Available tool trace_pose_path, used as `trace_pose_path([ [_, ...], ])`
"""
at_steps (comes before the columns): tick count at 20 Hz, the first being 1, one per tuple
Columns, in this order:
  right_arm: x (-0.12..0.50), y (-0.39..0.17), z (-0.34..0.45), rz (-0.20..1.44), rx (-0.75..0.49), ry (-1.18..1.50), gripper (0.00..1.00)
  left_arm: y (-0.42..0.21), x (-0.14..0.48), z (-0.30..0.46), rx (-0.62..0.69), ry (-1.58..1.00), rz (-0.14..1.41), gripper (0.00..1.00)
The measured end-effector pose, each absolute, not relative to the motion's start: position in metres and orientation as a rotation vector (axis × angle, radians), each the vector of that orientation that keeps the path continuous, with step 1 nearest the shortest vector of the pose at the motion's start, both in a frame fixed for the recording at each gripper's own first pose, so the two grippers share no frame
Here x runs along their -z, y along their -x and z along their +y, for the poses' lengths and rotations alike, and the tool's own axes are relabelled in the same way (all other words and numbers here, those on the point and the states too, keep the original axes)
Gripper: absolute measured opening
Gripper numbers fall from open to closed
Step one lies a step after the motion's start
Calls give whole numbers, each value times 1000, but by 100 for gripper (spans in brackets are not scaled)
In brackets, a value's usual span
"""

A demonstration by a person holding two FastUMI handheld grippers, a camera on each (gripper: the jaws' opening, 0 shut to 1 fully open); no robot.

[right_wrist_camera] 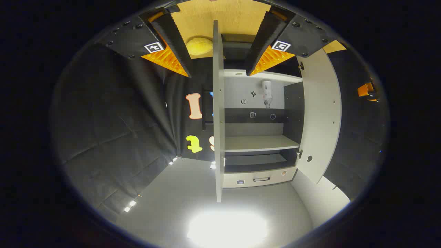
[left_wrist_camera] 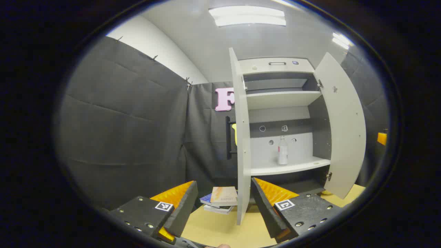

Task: Grasp the bottle in the cabinet with the left hand and place it on the coaster, then close the right door with the right hand and the left door with the left hand.

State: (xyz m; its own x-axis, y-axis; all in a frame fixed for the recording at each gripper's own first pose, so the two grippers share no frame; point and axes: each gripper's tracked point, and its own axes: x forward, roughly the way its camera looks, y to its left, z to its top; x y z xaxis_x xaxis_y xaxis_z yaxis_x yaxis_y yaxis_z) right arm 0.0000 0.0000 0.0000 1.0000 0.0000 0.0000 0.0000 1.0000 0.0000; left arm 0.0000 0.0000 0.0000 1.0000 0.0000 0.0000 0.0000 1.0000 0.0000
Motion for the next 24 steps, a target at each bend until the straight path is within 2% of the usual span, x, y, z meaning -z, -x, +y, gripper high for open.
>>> trace_pose_path([
  [1, 0, 0, 0, 0, -2, -2, 97, -1, 0, -1, -2, -1, -1, 99],
  [3, 1, -1, -1, -1, -8, -5, 97, 0, 0, -4, -4, -5, 0, 99],
  [4, 1, -2, -2, 1, -12, -4, 97, 0, -1, -6, -6, -7, 2, 91],
  [7, 2, -6, -1, 6, -25, -2, 97, 1, 1, -13, -13, -6, 6, 91],
  [8, 2, -8, -1, 9, -31, -4, 92, 2, 0, -16, -14, -2, 8, 99],
  [9, 4, -9, -2, 11, -36, -5, 97, 3, 2, -18, -14, -1, 9, 99],
  [11, 5, -12, -3, 12, -46, -8, 97, 3, 0, -23, -18, -10, 10, 99],
  [12, 6, -13, -3, 15, -53, -6, 97, 3, -2, -28, -17, -13, 7, 91],
  [13, 8, -15, -4, 18, -58, -2, 92, 3, -3, -34, -12, -10, 3, 99],
  [14, 8, -17, -6, 19, -61, 3, 97, 3, -5, -40, -5, -2, -1, 99],
  [16, 9, -18, -8, 19, -69, 7, 97, 2, -10, -55, 8, 14, -10, 99],
  [17, 10, -19, -10, 20, -72, 4, 97, 0, -11, -64, 22, 20, -16, 91],
  [24, 23, -23, -25, 28, -76, -5, 97, -38, -37, -128, 101, 31, -66, 91],
])
